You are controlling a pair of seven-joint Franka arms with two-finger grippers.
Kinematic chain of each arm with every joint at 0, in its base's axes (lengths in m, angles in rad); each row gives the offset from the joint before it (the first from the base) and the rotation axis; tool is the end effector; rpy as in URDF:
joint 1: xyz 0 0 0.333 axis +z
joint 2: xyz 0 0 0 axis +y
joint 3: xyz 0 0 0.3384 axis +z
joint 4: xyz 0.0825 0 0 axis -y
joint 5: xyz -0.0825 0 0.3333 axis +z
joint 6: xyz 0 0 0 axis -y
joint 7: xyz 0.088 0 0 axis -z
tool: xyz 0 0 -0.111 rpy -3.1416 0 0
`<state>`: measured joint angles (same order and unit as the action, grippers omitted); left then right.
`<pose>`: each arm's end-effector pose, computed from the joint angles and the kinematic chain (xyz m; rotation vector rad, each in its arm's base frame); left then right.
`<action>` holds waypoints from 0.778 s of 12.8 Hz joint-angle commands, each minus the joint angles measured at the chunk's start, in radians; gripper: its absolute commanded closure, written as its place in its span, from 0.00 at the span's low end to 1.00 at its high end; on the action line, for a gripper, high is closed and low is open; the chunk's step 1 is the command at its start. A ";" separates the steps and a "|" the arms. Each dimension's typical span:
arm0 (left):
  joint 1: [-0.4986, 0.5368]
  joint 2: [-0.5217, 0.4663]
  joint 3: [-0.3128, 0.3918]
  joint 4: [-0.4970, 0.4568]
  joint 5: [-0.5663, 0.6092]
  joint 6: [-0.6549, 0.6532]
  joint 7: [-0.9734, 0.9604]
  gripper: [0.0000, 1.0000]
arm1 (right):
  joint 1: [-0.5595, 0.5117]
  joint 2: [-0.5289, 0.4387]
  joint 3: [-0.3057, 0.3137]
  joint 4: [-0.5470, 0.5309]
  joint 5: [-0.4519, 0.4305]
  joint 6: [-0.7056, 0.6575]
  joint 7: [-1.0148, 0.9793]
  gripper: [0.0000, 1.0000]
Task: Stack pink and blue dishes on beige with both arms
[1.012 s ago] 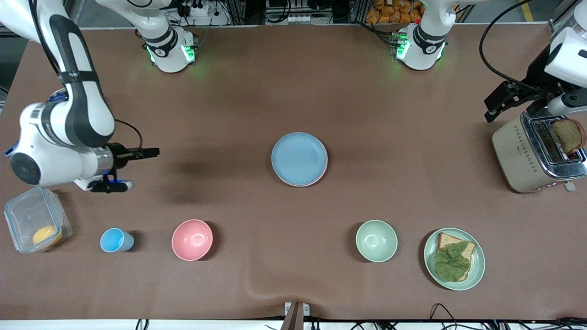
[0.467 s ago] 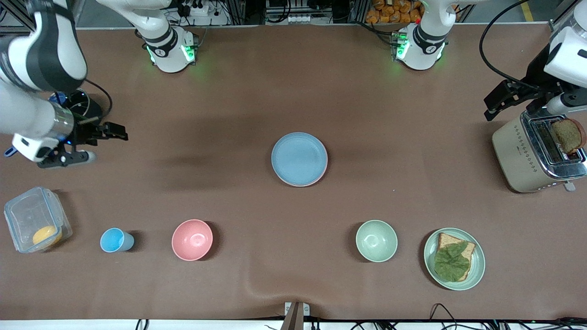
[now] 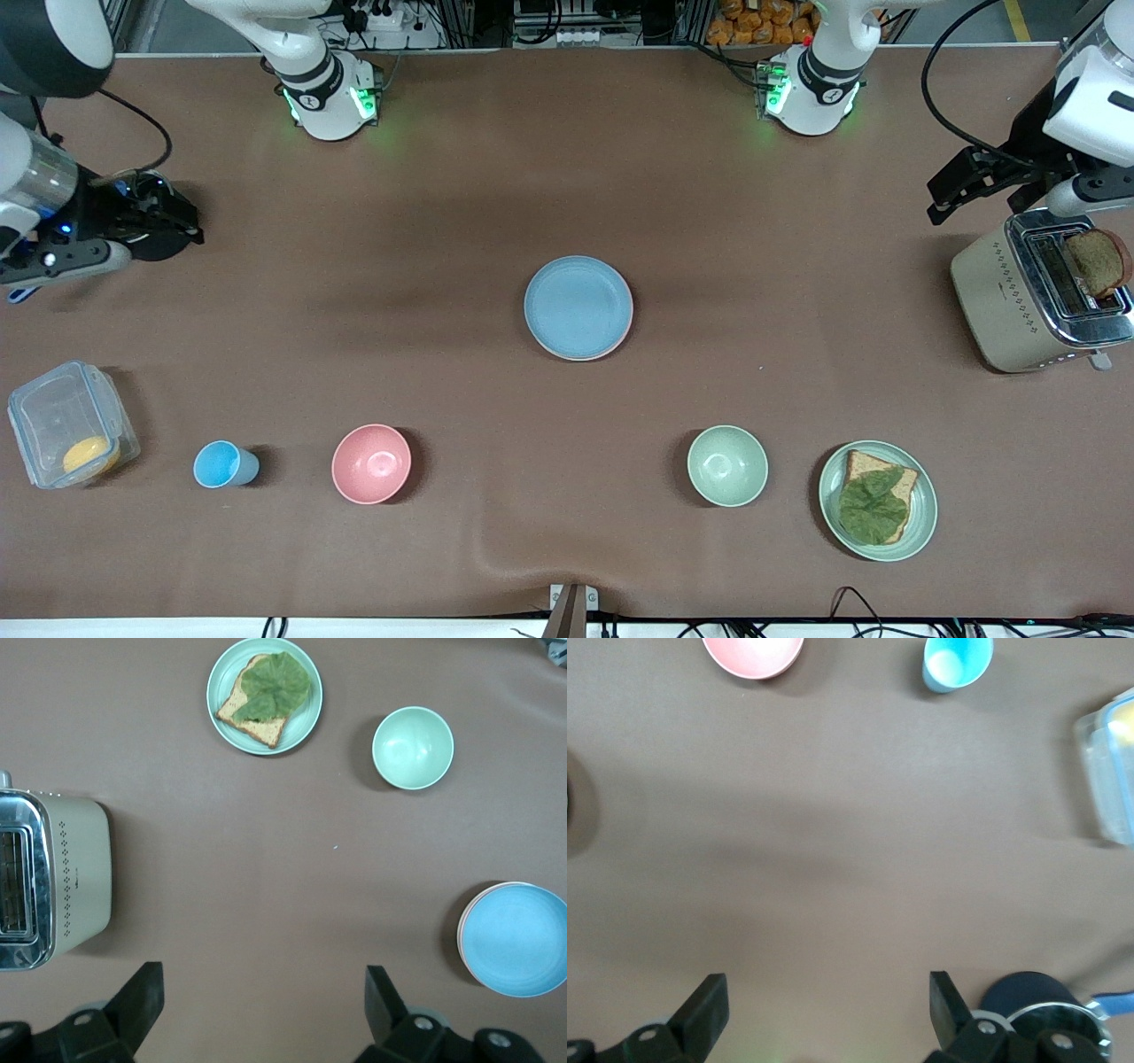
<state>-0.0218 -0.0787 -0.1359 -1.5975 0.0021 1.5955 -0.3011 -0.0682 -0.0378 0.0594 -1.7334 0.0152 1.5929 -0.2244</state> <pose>0.4742 -0.0786 0.6723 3.1264 0.2246 0.1206 0.4868 -0.0021 0.5952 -3.0950 -0.3329 0.1567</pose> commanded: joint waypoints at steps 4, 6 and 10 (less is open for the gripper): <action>0.048 -0.010 0.013 0.001 -0.011 -0.046 0.216 0.00 | -0.015 0.007 0.016 0.109 -0.028 -0.080 -0.007 0.00; 0.056 -0.007 0.013 -0.001 -0.011 -0.074 0.244 0.00 | -0.015 0.009 0.016 0.107 -0.028 -0.082 -0.007 0.00; 0.054 0.002 0.013 0.002 -0.011 -0.088 0.240 0.00 | -0.013 0.009 0.017 0.107 -0.028 -0.082 -0.009 0.00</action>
<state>0.0279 -0.0759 -0.1211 -1.5998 0.0021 1.5233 -0.0754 -0.0682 -0.0360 0.0621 -1.6435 0.0072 1.5264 -0.2246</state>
